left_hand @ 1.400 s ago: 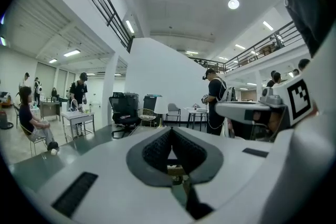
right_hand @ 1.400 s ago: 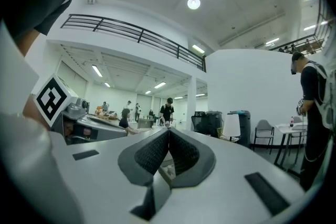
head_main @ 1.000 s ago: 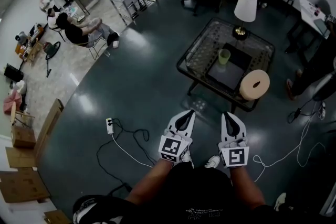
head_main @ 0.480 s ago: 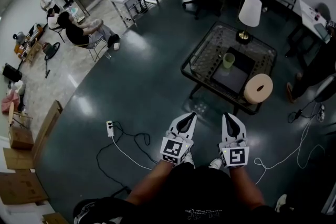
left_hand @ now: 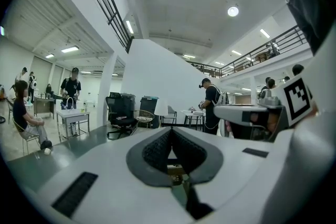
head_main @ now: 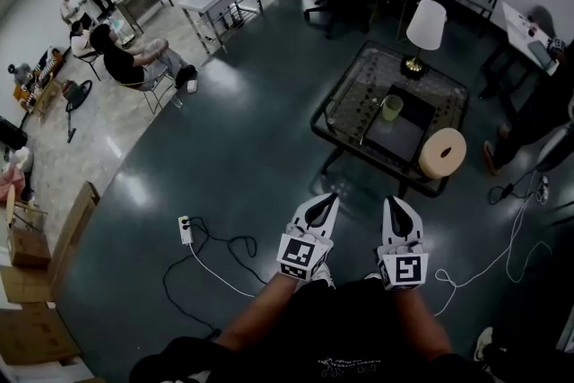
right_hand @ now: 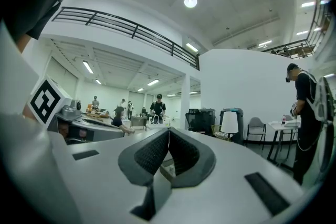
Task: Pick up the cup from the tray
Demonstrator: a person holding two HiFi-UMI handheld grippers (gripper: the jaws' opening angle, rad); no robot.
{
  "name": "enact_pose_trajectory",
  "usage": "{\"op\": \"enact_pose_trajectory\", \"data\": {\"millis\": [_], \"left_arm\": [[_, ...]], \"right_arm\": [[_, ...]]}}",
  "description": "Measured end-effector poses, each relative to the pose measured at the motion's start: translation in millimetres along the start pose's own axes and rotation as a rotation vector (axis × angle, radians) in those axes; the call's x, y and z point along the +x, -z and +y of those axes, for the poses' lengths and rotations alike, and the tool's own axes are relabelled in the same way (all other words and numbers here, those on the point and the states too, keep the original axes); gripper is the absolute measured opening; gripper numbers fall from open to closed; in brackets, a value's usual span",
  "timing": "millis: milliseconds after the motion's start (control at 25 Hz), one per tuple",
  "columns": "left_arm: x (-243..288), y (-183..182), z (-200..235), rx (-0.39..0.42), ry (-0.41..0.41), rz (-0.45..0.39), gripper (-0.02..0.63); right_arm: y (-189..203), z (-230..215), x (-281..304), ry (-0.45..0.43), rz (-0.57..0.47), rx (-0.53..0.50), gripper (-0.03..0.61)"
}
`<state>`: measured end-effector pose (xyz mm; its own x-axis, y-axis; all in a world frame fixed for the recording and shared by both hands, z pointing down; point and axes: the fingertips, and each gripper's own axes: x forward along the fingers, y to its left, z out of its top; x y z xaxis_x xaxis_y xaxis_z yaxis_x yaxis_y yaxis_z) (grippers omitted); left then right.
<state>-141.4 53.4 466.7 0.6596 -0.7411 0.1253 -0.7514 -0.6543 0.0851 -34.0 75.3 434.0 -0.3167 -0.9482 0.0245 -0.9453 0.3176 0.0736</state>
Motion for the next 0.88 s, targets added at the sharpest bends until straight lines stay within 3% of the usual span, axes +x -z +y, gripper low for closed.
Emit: {"op": "enact_pose_trajectory", "data": {"millis": [640, 880], "left_arm": [[14, 5, 11, -0.032, 0.005, 0.017, 0.008], [36, 1, 9, 0.073, -0.007, 0.026, 0.009]], "right_arm": [[13, -4, 24, -0.018, 0.030, 0.005, 0.009], [13, -24, 45, -0.035, 0.008, 0.038, 0.009]]}}
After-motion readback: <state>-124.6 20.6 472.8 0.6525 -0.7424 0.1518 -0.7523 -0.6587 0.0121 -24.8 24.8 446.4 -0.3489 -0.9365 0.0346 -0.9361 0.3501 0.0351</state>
